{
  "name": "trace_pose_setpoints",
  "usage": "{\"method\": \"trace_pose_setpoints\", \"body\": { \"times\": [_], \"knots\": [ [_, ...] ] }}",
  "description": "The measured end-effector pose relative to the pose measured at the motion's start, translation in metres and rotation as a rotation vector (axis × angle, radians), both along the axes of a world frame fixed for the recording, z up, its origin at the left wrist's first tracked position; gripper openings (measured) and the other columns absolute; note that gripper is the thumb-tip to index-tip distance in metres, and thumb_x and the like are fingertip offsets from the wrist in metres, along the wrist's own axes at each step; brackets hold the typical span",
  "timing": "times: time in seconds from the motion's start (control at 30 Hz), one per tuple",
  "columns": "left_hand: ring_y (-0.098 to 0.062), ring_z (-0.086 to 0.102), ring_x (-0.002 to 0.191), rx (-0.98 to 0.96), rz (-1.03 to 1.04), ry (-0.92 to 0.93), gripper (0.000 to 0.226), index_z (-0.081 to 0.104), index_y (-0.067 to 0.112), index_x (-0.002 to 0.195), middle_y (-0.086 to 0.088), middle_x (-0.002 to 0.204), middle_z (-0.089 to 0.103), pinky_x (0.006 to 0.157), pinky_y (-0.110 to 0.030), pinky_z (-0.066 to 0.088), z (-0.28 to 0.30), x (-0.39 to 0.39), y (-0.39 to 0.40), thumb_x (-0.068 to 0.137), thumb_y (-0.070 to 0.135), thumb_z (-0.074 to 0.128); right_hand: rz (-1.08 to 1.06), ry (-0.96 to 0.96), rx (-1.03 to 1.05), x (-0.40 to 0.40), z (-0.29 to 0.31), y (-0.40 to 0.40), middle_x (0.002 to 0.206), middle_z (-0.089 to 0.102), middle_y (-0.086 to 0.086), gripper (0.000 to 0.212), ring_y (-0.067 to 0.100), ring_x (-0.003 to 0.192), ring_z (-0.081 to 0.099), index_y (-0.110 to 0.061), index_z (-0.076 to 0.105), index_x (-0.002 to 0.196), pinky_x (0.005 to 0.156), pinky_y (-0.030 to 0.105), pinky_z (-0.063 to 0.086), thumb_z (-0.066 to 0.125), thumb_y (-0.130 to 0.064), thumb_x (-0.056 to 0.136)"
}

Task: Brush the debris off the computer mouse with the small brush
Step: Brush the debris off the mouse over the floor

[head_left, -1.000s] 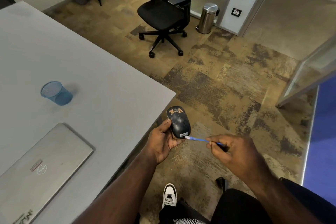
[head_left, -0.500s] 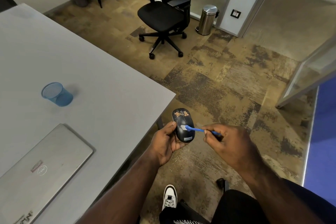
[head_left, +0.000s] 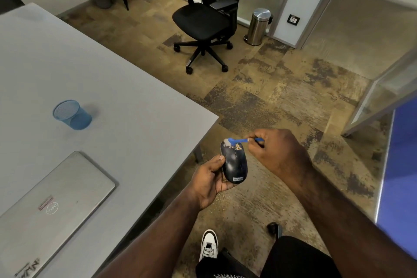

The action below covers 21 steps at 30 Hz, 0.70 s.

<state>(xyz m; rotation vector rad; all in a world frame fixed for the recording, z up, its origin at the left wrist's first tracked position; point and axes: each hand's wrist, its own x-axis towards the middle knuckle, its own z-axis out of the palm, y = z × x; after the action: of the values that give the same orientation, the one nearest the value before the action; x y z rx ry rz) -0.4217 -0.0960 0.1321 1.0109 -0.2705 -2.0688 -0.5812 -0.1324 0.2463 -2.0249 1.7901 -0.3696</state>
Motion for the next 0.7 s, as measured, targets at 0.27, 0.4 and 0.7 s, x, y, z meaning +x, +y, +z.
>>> {"method": "trace_pose_setpoints", "body": {
  "times": [0.27,0.4,0.7],
  "knots": [
    [-0.022,0.071,0.090,0.005,0.000,0.019,0.033,0.059,0.013,0.123,-0.013,0.115,0.068,0.070,-0.036,0.061,0.003,0.002,0.002,0.101,0.020,0.036,0.058,-0.021,0.062,0.001,0.005,-0.012,0.053,0.054,-0.016,0.015,-0.001,0.040,0.051,-0.026,0.075,0.091,0.038,0.012,0.030,0.062,-0.030,0.085],
    [-0.023,0.070,0.092,-0.001,-0.010,0.008,0.031,0.061,0.014,0.119,-0.012,0.115,0.068,0.071,-0.037,0.061,0.005,0.001,0.004,0.101,0.020,0.036,-0.017,0.001,0.017,0.002,0.002,-0.014,0.061,0.060,-0.011,0.019,0.004,0.044,0.049,-0.024,0.074,0.096,0.042,0.024,0.041,0.058,-0.031,0.089],
    [-0.026,0.065,0.100,-0.012,-0.028,-0.023,0.031,0.062,0.015,0.116,-0.015,0.120,0.064,0.078,-0.038,0.059,0.008,0.002,0.006,0.101,0.021,0.036,0.011,0.062,-0.005,0.004,0.004,-0.014,0.067,0.063,-0.010,0.020,0.003,0.048,0.052,-0.024,0.074,0.099,0.042,0.021,0.042,0.057,-0.031,0.090]
  ]
}}
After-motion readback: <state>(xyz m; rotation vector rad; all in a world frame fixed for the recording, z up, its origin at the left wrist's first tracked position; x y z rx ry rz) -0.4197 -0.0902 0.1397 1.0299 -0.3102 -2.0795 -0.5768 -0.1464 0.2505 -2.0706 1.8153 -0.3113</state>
